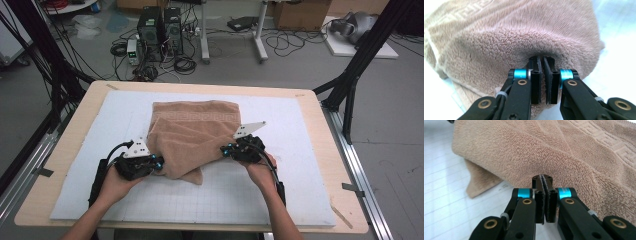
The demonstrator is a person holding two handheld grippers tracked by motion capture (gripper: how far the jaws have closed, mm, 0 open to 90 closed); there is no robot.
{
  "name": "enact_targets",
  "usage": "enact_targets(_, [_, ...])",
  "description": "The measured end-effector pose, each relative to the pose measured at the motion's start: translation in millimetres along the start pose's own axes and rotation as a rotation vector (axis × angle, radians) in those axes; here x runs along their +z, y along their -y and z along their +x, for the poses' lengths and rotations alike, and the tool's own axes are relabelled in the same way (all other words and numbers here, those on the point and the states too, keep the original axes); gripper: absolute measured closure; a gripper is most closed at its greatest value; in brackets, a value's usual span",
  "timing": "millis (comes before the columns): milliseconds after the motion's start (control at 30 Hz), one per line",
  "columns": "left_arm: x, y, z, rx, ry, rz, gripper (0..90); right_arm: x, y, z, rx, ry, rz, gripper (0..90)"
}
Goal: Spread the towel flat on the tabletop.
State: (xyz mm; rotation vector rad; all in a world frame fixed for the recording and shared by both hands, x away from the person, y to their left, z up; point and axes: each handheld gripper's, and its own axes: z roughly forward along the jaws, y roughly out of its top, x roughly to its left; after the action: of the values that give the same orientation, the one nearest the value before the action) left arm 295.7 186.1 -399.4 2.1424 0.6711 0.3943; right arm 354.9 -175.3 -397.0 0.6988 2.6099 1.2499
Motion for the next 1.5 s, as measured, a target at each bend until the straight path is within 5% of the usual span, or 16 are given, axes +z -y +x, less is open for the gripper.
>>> enact_targets(467, [-26.7,-24.8,-16.5,0.055,0.012,-0.072,85.0,-37.4,-10.3,7.4,-0.048,-0.003,-0.037,89.5])
enact_targets(667, [-2.6,-36.4,14.4,-0.014,-0.063,-0.085,85.0,-19.2,-19.6,-17.5,0.004,0.002,-0.018,89.6])
enact_targets(733, [11.0,-42.3,31.8,-0.076,-0.069,-0.095,85.0,-9.8,-25.7,-31.6,0.037,0.014,-0.008,89.5])
enact_targets(800, [25.1,-44.7,49.1,-0.109,-0.119,-0.079,85.0,0.0,-33.6,-43.7,0.053,0.037,0.011,89.5])
enact_targets(933, [50.4,-37.8,78.4,-0.205,-0.177,-0.044,84.9,23.2,-44.4,-63.1,0.11,0.056,0.055,89.5])
enact_targets(1067, [65.8,-28.3,90.1,-0.238,-0.197,-0.003,84.4,47.9,-40.3,-73.1,0.13,0.073,0.134,89.3])
enact_targets(1200, [59.6,-27.9,92.4,-0.237,-0.187,-0.018,80.6,49.4,-38.1,-73.8,0.141,0.073,0.136,88.7])
enact_targets(1500, [14.0,-26.2,79.3,-0.18,-0.179,-0.049,64.5,2.2,-47.1,-42.3,0.063,0.064,0.01,75.2])
